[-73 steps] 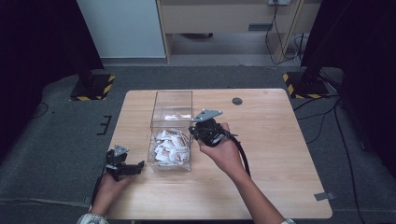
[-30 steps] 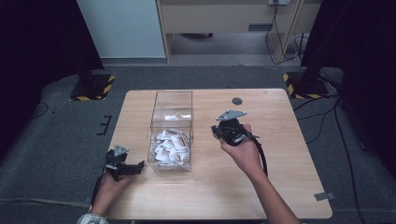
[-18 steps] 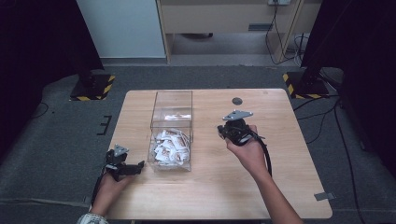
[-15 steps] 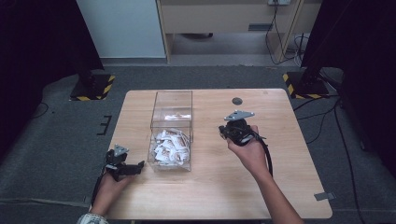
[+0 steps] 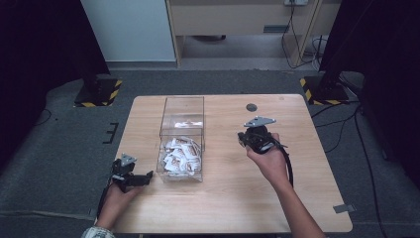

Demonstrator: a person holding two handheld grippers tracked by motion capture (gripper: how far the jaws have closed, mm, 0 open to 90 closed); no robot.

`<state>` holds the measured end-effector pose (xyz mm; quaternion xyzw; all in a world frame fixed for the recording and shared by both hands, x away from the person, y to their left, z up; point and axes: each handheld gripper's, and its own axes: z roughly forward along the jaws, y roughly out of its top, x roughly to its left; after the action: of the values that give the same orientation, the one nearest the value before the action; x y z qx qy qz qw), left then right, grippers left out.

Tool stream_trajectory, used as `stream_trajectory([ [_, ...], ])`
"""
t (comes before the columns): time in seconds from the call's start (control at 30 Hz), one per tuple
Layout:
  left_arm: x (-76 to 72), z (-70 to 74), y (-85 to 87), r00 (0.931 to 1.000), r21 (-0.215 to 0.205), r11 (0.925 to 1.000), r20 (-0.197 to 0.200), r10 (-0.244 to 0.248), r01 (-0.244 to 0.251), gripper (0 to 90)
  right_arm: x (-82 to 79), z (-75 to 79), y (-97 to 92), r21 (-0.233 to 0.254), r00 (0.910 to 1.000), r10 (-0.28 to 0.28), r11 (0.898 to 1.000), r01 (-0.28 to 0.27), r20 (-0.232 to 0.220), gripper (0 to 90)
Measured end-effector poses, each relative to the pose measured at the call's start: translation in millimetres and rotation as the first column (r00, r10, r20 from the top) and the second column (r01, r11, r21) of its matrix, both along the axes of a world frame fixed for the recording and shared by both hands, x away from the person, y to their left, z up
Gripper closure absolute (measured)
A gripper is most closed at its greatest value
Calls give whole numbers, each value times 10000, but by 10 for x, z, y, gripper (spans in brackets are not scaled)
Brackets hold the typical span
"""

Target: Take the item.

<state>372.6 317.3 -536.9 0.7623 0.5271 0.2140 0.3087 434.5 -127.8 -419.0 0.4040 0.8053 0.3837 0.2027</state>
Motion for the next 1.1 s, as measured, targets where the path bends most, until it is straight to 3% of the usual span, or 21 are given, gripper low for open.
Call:
stream_trajectory([
  [0.7,0,0,0,10000,1,10000,1,7,-7,0,221,-82,-306,283,9960,-894,9956,893,17,900],
  [1.1,0,0,0,10000,0,10000,2,9,-9,0,288,-137,-419,141,9932,-1161,9931,1162,-86,900],
])
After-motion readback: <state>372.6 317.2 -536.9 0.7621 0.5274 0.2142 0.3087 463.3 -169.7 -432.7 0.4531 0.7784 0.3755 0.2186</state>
